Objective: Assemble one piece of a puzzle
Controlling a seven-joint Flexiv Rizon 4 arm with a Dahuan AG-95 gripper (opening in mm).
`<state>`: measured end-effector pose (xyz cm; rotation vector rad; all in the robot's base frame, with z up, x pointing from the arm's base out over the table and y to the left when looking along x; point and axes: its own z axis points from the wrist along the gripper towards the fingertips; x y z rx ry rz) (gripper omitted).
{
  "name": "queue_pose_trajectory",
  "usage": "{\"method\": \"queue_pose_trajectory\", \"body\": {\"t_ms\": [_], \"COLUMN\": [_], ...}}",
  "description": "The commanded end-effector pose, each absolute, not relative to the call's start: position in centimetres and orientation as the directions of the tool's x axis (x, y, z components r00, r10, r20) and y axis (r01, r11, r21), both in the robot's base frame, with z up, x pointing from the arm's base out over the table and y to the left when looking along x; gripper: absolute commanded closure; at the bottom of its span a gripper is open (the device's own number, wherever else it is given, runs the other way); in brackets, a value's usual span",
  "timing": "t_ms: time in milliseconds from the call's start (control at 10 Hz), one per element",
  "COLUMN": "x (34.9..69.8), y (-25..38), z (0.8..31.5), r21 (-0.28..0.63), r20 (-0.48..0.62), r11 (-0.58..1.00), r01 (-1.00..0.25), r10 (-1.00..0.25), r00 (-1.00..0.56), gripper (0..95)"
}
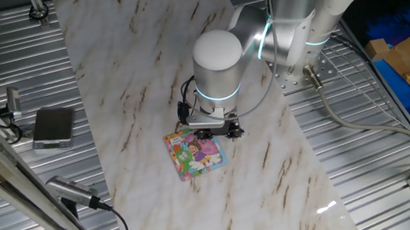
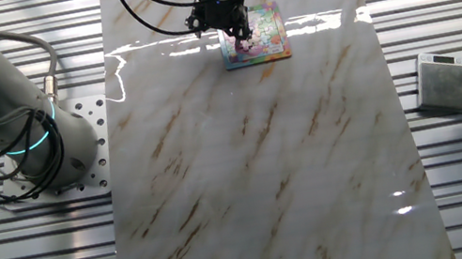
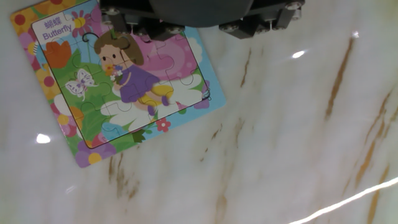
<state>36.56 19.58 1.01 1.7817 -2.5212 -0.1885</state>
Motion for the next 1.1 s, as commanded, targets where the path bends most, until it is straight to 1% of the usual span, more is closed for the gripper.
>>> {"method": "queue_pose_trajectory", "body": {"t_ms": [100,900,1000,1100], "x": [36.61,36.79,36.80,36.80], "y": [19.58,19.47,19.43,19.40], "z": [0.92,0.83,0.81,0.77], "r21": [0.124,0.115,0.114,0.113], "r20": [-0.031,-0.028,-0.028,-0.028], "r11": [0.329,0.323,0.322,0.321], "r01": [-0.936,-0.939,-0.940,-0.940], "r10": [-0.942,-0.944,-0.945,-0.945], "r00": [-0.335,-0.328,-0.327,-0.326], "gripper": [19.0,19.0,38.0,38.0]}}
